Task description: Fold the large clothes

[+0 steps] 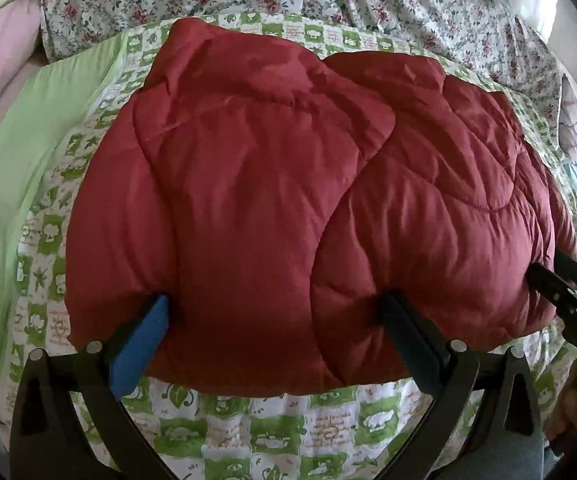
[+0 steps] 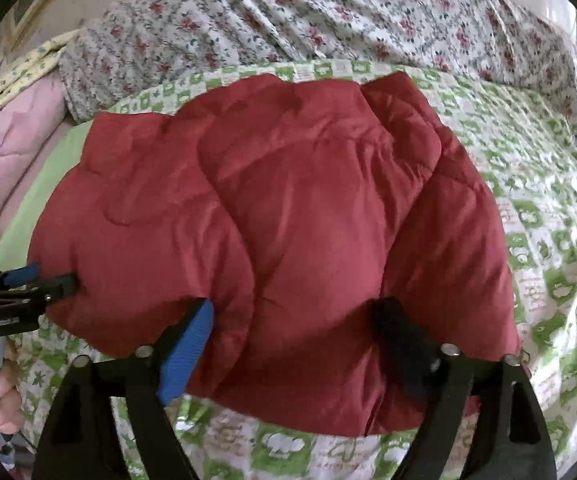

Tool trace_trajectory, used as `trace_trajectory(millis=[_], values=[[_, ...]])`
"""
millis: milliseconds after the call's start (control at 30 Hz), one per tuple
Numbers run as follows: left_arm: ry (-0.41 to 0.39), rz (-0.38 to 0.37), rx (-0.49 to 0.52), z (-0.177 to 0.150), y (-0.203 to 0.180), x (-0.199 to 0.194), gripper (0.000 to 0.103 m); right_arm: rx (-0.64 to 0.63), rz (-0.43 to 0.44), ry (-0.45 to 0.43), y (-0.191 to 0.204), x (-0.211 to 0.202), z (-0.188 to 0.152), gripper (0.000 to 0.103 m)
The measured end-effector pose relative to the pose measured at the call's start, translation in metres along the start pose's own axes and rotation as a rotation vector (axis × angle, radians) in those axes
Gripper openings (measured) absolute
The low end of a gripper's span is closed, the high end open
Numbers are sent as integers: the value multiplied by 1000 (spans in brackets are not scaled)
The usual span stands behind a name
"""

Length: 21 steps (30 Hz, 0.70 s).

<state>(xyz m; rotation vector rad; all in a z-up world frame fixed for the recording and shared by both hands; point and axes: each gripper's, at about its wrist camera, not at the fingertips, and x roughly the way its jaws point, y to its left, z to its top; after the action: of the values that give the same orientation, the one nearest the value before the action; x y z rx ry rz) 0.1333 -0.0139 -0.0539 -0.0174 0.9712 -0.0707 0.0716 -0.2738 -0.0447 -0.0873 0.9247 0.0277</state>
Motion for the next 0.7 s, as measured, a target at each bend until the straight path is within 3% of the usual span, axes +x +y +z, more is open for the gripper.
trace_trajectory(millis=[200, 333, 467, 700], values=[[-41, -38, -17, 16, 2, -17, 103, 12, 33, -36, -2, -10, 10, 90], [-4, -16, 2, 21, -4, 5, 103, 13, 33, -3, -6, 5, 19, 93], [-16, 8, 19, 21, -10, 15, 103, 32, 54, 12, -14, 22, 19, 95], [-10, -5, 12, 27, -8, 19, 103, 43, 57, 15, -20, 31, 25, 98]])
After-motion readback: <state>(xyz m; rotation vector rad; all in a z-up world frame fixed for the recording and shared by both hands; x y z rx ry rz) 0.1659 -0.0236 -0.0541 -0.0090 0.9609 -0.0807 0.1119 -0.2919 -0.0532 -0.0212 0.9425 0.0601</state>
